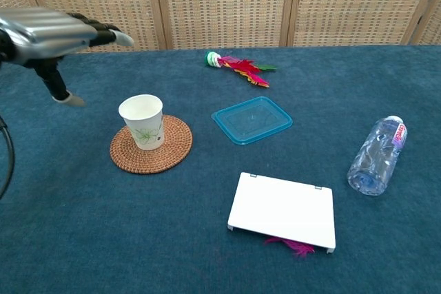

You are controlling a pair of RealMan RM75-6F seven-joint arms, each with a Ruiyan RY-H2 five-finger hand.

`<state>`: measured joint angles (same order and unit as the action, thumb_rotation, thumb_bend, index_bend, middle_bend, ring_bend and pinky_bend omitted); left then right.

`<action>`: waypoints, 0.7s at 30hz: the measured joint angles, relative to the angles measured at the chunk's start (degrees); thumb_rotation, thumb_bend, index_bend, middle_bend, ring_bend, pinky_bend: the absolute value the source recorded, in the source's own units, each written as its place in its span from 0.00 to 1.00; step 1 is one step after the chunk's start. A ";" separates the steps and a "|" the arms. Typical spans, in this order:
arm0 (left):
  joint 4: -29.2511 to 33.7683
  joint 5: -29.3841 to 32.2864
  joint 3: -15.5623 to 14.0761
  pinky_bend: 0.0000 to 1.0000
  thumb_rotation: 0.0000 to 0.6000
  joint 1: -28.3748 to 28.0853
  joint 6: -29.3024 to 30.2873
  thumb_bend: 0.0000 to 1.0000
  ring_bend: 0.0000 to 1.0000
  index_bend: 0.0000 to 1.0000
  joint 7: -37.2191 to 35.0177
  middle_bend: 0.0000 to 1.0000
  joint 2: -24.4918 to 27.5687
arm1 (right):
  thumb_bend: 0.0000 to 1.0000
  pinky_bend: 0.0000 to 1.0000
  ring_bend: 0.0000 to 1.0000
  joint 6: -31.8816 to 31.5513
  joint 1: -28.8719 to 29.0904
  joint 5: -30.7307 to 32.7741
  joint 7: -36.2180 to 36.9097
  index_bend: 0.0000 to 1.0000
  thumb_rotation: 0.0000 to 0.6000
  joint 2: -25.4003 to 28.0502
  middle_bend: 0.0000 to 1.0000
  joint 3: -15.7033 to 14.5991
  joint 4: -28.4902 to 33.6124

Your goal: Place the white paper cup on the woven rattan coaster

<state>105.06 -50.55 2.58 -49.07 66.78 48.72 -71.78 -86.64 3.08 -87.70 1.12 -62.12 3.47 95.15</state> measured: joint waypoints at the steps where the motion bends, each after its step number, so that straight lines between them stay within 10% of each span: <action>1: 0.93 -1.38 -0.32 0.00 1.00 0.87 1.41 0.21 0.00 0.00 -0.37 0.00 1.01 | 0.12 0.00 0.00 -0.07 -0.03 -0.05 -0.10 0.04 1.00 0.05 0.00 -0.02 0.11; 21: 0.64 -24.32 -15.43 0.00 1.00 29.86 27.73 0.21 0.00 0.00 -12.58 0.00 3.11 | 0.12 0.00 0.00 0.56 0.52 -2.07 -4.15 0.04 1.00 -0.25 0.00 -0.97 1.31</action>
<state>105.70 -74.87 -12.85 -19.21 94.51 36.14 -68.67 -86.08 3.60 -89.77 -3.03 -62.37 2.50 96.46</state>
